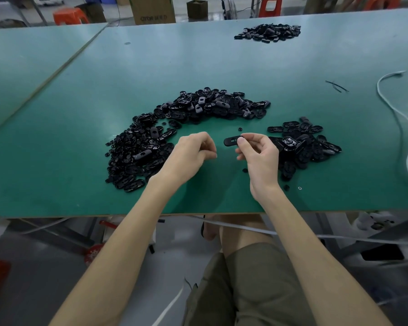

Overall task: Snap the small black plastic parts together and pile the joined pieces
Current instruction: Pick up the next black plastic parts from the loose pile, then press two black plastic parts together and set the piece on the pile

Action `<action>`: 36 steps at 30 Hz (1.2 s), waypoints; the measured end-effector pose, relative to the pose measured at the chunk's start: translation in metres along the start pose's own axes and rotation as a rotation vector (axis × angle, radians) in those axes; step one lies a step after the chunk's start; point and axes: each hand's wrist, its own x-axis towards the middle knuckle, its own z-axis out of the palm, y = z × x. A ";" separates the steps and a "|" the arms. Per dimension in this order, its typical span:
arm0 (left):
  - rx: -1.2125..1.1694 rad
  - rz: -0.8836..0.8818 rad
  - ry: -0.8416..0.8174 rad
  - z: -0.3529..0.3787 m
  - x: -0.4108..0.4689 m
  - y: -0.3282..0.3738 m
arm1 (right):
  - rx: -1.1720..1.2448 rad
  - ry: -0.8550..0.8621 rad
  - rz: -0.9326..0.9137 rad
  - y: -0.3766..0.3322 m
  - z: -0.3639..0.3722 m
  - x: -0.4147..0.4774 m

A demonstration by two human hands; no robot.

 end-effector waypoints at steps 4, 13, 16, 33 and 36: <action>-0.500 -0.025 0.077 0.011 0.005 0.008 | -0.001 0.001 -0.002 -0.001 0.000 0.000; -0.950 -0.074 0.076 0.031 0.002 0.001 | 0.017 -0.021 -0.012 0.000 -0.001 0.000; -0.990 -0.083 0.067 0.029 0.000 -0.002 | 0.022 -0.031 -0.010 -0.001 0.000 0.000; -0.966 -0.083 0.143 0.034 -0.004 0.000 | 0.046 -0.039 -0.007 0.000 0.000 0.000; -0.963 -0.079 0.147 0.034 -0.005 0.000 | 0.052 -0.047 -0.009 -0.001 0.000 -0.001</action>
